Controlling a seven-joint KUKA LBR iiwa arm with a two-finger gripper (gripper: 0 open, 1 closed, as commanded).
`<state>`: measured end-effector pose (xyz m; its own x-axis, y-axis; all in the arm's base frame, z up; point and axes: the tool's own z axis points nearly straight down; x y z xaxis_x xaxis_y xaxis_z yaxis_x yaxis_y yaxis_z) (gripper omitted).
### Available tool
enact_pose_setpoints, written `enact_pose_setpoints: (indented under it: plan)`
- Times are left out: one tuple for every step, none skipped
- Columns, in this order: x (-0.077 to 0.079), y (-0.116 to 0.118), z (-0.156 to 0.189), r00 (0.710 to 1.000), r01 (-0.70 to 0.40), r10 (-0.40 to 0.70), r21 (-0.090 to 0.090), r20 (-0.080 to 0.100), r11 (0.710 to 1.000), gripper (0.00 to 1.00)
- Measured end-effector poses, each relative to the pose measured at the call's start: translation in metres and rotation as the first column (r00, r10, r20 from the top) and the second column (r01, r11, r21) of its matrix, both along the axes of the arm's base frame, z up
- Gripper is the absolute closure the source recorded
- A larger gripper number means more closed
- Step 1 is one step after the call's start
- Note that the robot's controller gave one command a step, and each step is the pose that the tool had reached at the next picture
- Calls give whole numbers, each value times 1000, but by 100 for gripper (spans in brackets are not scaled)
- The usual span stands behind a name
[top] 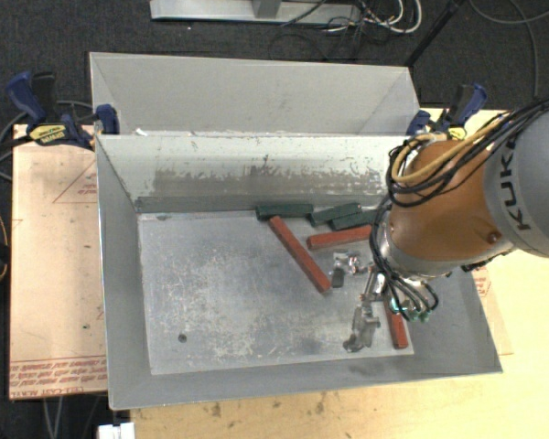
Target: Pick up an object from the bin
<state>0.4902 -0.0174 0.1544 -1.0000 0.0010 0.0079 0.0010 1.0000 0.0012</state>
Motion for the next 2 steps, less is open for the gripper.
enact_pose_setpoints:
  plan:
    - [63,29,-69,993,120,-120,1,9,993,0]
    - [99,-54,-77,983,183,-183,-3,13,983,0]
